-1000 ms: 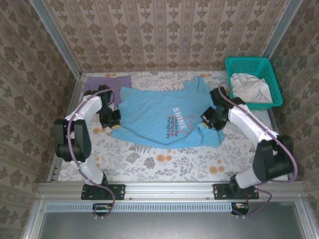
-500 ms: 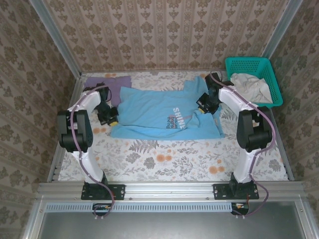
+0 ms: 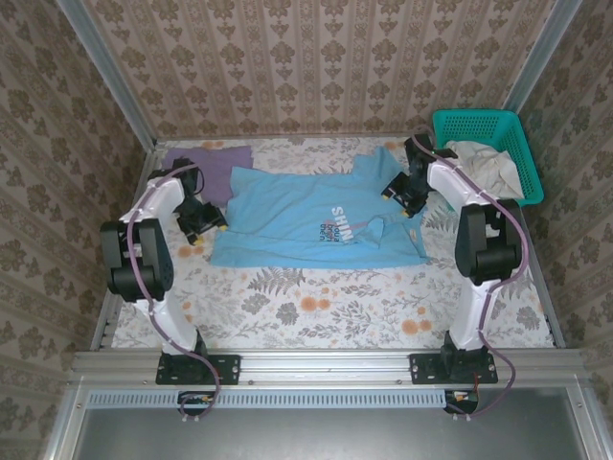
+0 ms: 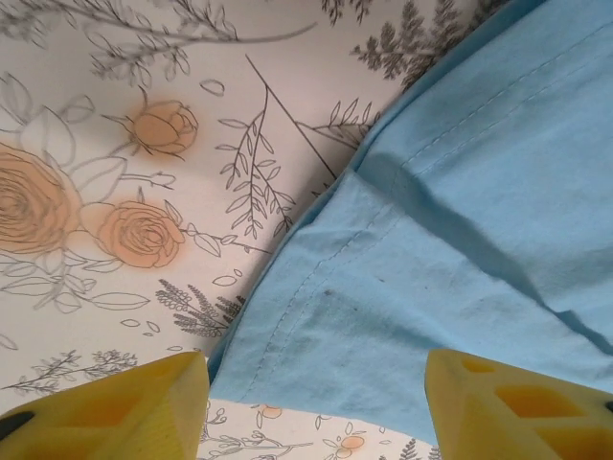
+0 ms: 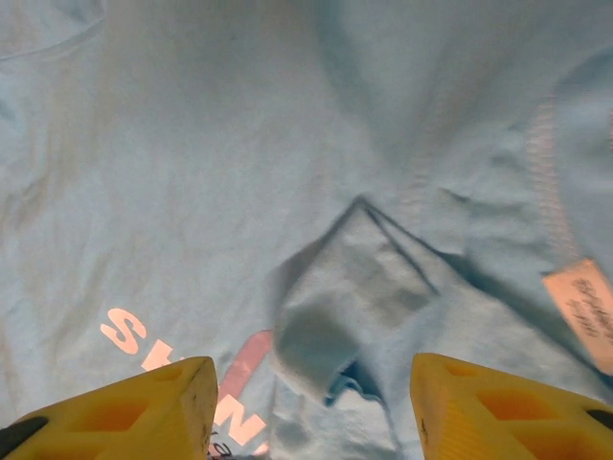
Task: Fold and stack the t-shirts
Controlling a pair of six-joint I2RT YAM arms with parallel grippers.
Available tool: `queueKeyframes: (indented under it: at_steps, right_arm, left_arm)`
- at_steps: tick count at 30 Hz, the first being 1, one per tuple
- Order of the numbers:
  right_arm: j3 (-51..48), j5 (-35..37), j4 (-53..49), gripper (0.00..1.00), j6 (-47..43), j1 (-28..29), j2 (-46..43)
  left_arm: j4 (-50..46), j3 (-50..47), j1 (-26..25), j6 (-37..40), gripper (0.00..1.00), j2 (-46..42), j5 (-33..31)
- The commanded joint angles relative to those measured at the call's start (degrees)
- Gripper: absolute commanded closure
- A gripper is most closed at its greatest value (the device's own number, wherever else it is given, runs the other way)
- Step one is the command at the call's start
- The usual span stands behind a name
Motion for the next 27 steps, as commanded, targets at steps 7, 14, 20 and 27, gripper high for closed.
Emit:
queueKeyframes:
  at_steps: [7,14,20,27]
  right_arm:
    - [-27.18,-7.68,-1.52,0.50,-4.02,-9.44,-22.25]
    - [-37.41,-8.19,3.02,0.52,-2.15,-11.17,-25.50]
    - [-40.28,-5.68,6.27,0.55,-1.37,-11.51,-22.72]
    - [-40.87,-5.04,9.55,0.65,-2.35,-12.38,-18.86]
  left_arm:
    - [-0.72,-5.44,-7.93,5.88,0.41,-8.27,6.85]
    - [3.15,-13.17,-8.51,4.53,0.42,-5.57,8.26]
    - [5.93,-16.47,-8.57,3.97,0.44,-3.15,6.35]
    - [6.22,-17.38,-8.47,4.92,0.59,-1.79,3.37]
